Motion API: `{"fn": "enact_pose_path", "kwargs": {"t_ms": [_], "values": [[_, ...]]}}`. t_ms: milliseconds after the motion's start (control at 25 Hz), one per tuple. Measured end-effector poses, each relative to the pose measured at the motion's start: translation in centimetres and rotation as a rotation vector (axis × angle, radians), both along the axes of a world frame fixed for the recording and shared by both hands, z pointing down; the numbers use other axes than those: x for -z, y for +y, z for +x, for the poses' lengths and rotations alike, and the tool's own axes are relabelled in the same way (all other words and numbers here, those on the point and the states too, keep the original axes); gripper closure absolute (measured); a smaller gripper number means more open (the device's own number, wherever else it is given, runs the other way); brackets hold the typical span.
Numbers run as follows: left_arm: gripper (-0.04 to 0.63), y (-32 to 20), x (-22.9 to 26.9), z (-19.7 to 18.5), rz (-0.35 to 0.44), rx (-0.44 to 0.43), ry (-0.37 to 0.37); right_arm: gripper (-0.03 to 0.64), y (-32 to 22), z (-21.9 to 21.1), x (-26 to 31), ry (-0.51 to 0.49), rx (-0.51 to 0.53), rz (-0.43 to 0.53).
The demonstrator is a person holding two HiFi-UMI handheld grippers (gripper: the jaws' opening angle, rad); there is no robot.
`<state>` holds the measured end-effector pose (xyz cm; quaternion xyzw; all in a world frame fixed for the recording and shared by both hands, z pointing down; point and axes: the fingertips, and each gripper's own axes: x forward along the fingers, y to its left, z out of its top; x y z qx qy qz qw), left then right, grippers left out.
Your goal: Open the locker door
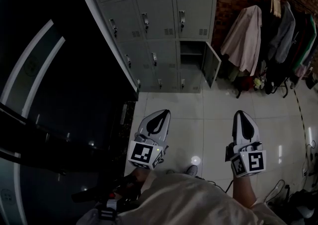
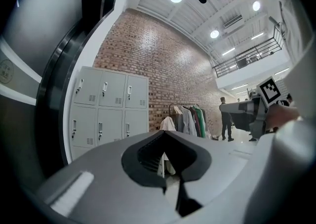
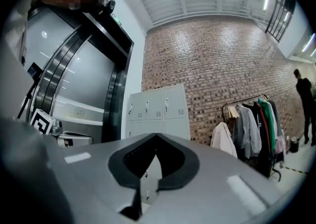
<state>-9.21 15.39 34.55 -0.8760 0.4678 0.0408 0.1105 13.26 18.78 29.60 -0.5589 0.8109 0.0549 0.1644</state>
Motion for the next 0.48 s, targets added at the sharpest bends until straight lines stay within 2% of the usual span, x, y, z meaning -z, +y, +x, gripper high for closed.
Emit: {"fn": "enact_pose_path", "kwargs": {"t_ms": [480], "values": [[0.540,2.2,1.2,-3.4,0.022,0.020,-0.002,0.617,2.0,-2.9,0.9,0.009,0.010,0.020]]}}
